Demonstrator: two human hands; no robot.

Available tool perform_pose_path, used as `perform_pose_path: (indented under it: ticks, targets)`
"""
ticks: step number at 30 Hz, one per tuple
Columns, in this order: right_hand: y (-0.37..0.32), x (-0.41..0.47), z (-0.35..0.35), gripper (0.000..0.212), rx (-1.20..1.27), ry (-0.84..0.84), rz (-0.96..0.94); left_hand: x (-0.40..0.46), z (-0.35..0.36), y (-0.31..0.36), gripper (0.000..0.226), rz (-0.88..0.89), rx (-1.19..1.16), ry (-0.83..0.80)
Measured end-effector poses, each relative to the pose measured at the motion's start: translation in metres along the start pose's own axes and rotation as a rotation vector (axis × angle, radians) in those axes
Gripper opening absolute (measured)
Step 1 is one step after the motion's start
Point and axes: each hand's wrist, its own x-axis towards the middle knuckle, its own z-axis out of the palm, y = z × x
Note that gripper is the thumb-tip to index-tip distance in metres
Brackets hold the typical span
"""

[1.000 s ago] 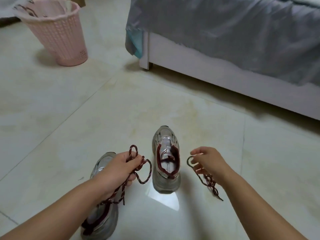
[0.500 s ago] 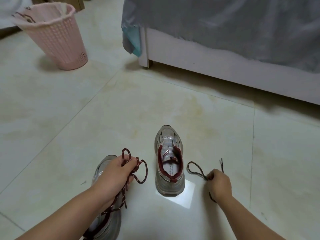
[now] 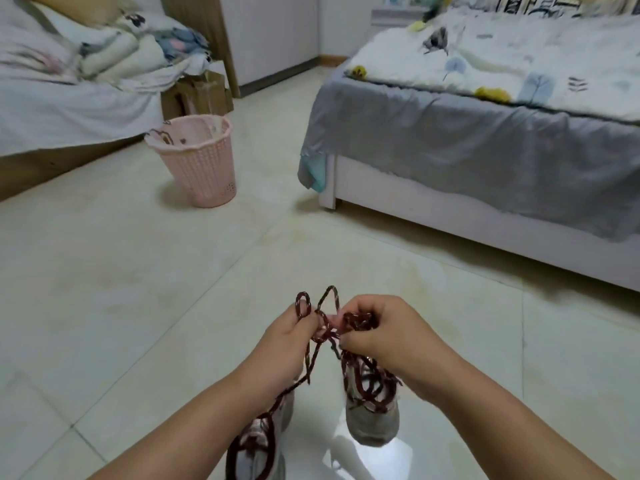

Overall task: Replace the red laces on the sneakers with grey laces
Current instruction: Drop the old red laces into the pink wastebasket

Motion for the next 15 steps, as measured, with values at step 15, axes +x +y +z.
perform_pose_path:
  ticks: [15]
  targets:
    - [-0.030,0.038,0.055,0.019,0.281,0.077,-0.091,-0.001,-0.052,0.013,0.018,-0.058,-0.288,-0.076]
